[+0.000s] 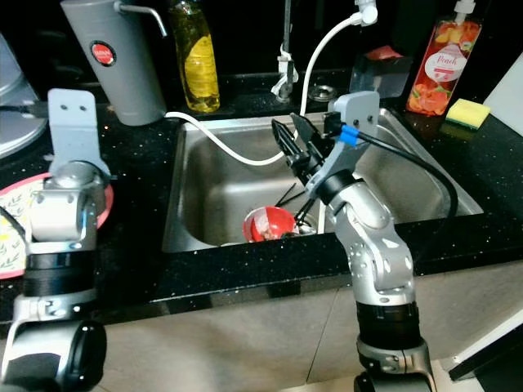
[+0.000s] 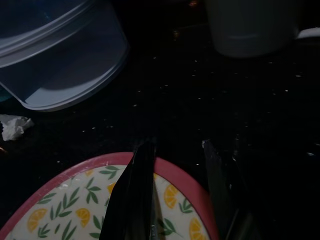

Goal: Kitchen organization

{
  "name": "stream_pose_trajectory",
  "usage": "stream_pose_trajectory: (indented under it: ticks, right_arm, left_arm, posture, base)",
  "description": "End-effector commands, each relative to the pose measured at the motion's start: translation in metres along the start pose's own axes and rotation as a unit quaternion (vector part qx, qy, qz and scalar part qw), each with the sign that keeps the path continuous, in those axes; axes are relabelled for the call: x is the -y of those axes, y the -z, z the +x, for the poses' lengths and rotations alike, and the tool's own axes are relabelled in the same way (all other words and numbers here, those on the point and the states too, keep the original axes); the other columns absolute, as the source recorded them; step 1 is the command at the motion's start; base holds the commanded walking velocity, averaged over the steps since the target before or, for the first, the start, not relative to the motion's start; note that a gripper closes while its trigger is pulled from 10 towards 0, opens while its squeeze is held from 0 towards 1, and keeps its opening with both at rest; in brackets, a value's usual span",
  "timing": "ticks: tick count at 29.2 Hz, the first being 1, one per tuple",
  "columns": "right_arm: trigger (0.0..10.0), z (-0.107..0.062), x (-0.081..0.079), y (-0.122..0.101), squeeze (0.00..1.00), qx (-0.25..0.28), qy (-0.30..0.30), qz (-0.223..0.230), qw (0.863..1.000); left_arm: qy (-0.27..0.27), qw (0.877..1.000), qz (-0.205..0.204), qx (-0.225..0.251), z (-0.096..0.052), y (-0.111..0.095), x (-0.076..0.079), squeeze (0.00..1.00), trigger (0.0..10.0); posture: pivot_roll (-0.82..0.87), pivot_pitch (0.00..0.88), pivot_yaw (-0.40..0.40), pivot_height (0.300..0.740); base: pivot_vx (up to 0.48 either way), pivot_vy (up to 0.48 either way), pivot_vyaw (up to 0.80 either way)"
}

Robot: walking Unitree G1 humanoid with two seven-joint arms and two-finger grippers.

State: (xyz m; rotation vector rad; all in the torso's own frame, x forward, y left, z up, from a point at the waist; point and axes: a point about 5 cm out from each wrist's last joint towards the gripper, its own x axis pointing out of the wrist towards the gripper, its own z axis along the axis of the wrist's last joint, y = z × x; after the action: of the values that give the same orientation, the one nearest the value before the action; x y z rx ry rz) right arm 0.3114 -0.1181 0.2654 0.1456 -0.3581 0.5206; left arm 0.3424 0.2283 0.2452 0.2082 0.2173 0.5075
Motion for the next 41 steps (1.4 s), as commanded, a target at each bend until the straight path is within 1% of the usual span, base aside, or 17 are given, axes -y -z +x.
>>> stream_pose_trajectory:
  ticks: [1, 4, 7, 12, 16, 19, 21, 23, 27, 30, 32, 34, 35, 37, 38, 39, 41]
  right_arm:
    - [10.0, 0.001, 0.002, 0.001, 0.0, -0.003, 0.005, -0.002, 1.0]
    - [10.0, 0.002, 0.011, 0.002, 0.0, -0.005, 0.044, -0.011, 0.999]
    - [10.0, 0.002, 0.027, 0.001, 0.0, -0.007, 0.101, -0.015, 0.995]
    - [10.0, -0.006, 0.065, 0.004, 0.0, -0.03, 0.236, -0.032, 0.971]
    - [10.0, -0.017, 0.084, 0.001, 0.0, -0.031, 0.292, -0.038, 0.955]
    - [10.0, -0.016, 0.076, -0.003, 0.0, -0.034, 0.255, -0.09, 0.962]
    - [10.0, -0.014, 0.056, 0.0, 0.0, -0.048, 0.176, -0.133, 0.974]
    - [10.0, -0.013, 0.052, 0.0, 0.0, -0.051, 0.16, -0.135, 0.977]
    - [10.0, -0.012, 0.033, 0.0, 0.0, -0.038, 0.12, -0.119, 0.985]
    - [10.0, -0.011, 0.032, -0.001, 0.0, -0.027, 0.128, -0.099, 0.986]
    - [10.0, -0.011, 0.032, -0.001, 0.0, -0.027, 0.128, -0.1, 0.986]
    - [10.0, -0.009, 0.032, -0.002, 0.0, -0.021, 0.134, -0.102, 0.986]
    - [10.0, -0.008, 0.031, -0.004, 0.0, -0.014, 0.135, -0.101, 0.986]
    - [10.0, -0.006, 0.03, -0.006, 0.0, -0.006, 0.135, -0.1, 0.986]
    - [10.0, -0.006, 0.03, -0.006, 0.0, -0.006, 0.135, -0.1, 0.986]
    - [10.0, -0.005, 0.03, -0.007, 0.0, -0.003, 0.134, -0.101, 0.986]
    - [10.0, -0.005, 0.03, -0.007, 0.0, -0.004, 0.133, -0.101, 0.986]
  left_arm:
    - [-0.018, 1.0, 0.02, 0.015, 0.001, -0.003, -0.006, 0.0, 10.0]
    - [0.001, 0.99, 0.095, 0.103, -0.004, -0.02, 0.002, 0.0, 10.0]
    - [0.055, 0.98, 0.109, 0.155, -0.014, -0.031, 0.016, 0.0, 10.0]
    - [0.161, 0.955, 0.105, 0.224, -0.034, -0.043, 0.038, 0.0, 10.0]
    - [0.252, 0.935, 0.046, 0.245, -0.051, -0.051, 0.048, 0.0, 10.0]
    - [0.306, 0.917, 0.005, 0.257, -0.059, -0.057, 0.049, 0.0, 10.0]
    - [0.353, 0.899, 0.008, 0.26, -0.064, -0.055, 0.051, 0.0, 10.0]
    - [0.361, 0.895, 0.017, 0.261, -0.065, -0.054, 0.051, 0.0, 10.0]
    - [0.444, 0.849, 0.092, 0.27, -0.083, -0.036, 0.06, 0.0, 10.0]
    - [0.47, 0.834, 0.103, 0.269, -0.092, -0.031, 0.064, 0.0, 10.0]
    - [0.471, 0.834, 0.103, 0.27, -0.093, -0.031, 0.064, 0.0, 10.0]
    - [0.43, 0.862, 0.07, 0.259, -0.082, -0.036, 0.063, 0.0, 10.0]
    - [0.363, 0.896, 0.039, 0.252, -0.068, -0.043, 0.057, 0.0, 10.0]
    - [0.258, 0.938, 0.009, 0.231, -0.048, -0.048, 0.044, 0.0, 10.0]
    - [0.258, 0.938, 0.009, 0.231, -0.048, -0.048, 0.044, 0.0, 10.0]
    - [0.173, 0.961, 0.011, 0.215, -0.035, -0.048, 0.03, 0.0, 10.0]
    - [0.131, 0.972, 0.008, 0.196, -0.028, -0.046, 0.02, 0.0, 10.0]
  posture:
    - [0.08, 0.022, 0.012, 0.74]
    - [0.08, 0.021, 0.013, 0.74]
    - [0.08, 0.018, 0.012, 0.74]
    - [0.08, 0.018, 0.012, 0.74]
    - [0.08, 0.015, 0.016, 0.74]
    - [0.08, 0.014, 0.018, 0.74]
    - [0.07, 0.012, 0.019, 0.74]
    - [0.07, 0.012, 0.019, 0.74]
    - [0.07, 0.004, 0.023, 0.74]
    - [0.07, 0.004, 0.023, 0.74]
    - [0.07, 0.004, 0.023, 0.74]
    - [0.07, 0.0, 0.025, 0.74]
    - [0.07, 0.0, 0.026, 0.74]
    - [0.07, 0.0, 0.027, 0.74]
    - [0.07, 0.0, 0.027, 0.74]
    - [0.07, 0.0, 0.027, 0.74]
    - [0.07, 0.0, 0.026, 0.74]
  base:
    - [0.0, 0.0, 0.0]
    - [0.0, 0.0, 0.0]
    - [0.0, 0.0, 0.0]
    - [0.0, 0.0, 0.0]
    - [0.0, 0.0, 0.0]
    - [0.0, 0.0, 0.0]
    - [0.0, 0.0, 0.0]
    - [0.0, 0.0, 0.0]
    - [0.0, 0.0, 0.0]
    - [0.0, 0.0, 0.0]
    - [0.0, 0.0, 0.0]
    - [0.0, 0.0, 0.0]
    - [0.0, 0.0, 0.0]
    - [0.0, 0.0, 0.0]
    - [0.0, 0.0, 0.0]
    - [0.0, 0.0, 0.0]
    - [0.0, 0.0, 0.0]
